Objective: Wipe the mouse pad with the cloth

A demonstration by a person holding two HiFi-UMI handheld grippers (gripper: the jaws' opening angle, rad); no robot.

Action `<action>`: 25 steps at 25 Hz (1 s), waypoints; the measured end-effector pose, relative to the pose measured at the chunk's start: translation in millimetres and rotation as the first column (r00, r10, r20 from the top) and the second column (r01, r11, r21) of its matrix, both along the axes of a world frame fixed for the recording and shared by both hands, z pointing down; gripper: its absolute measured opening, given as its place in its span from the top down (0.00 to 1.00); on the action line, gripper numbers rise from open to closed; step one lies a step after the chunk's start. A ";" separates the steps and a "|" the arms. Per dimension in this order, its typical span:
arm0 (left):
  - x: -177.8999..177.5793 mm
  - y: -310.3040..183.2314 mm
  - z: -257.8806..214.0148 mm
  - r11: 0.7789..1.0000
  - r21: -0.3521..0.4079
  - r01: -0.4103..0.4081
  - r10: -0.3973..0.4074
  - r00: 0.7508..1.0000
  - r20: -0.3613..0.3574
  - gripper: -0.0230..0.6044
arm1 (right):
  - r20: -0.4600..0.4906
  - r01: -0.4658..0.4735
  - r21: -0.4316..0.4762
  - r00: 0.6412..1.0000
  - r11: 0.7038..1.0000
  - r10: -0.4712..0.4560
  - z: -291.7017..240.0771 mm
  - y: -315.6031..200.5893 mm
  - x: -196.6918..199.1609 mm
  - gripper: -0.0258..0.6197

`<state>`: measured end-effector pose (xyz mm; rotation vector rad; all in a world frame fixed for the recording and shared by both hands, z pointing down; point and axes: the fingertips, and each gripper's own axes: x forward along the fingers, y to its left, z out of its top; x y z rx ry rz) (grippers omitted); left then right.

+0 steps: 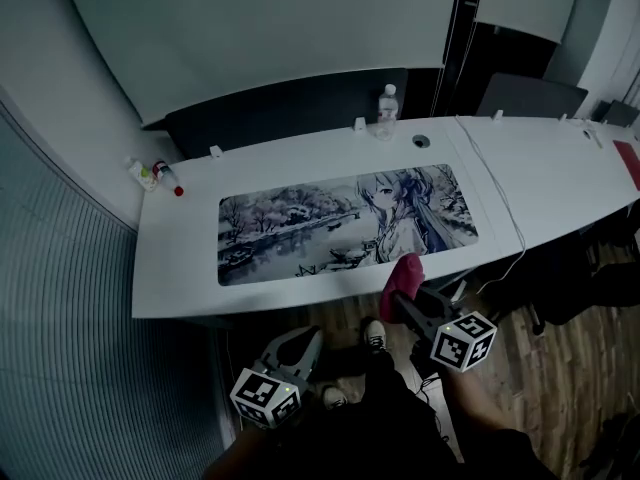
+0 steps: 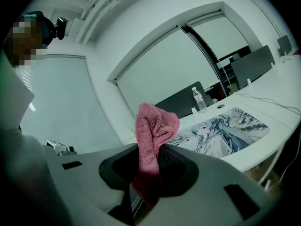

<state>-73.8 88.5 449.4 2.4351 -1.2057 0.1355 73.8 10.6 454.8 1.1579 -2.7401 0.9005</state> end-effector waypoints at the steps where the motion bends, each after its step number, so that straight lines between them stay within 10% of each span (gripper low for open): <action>1: -2.3 10.3 -0.4 1.000 0.001 -0.003 0.003 1.000 -0.005 0.96 | 0.006 0.004 0.000 1.000 1.000 -0.004 -1.3 14.6 -4.8 0.79; 25: -6.9 114.4 0.2 1.000 -0.020 -0.023 0.020 0.993 -0.118 0.96 | -0.042 0.064 -0.012 0.997 0.998 -0.064 -4.0 169.8 -54.8 0.79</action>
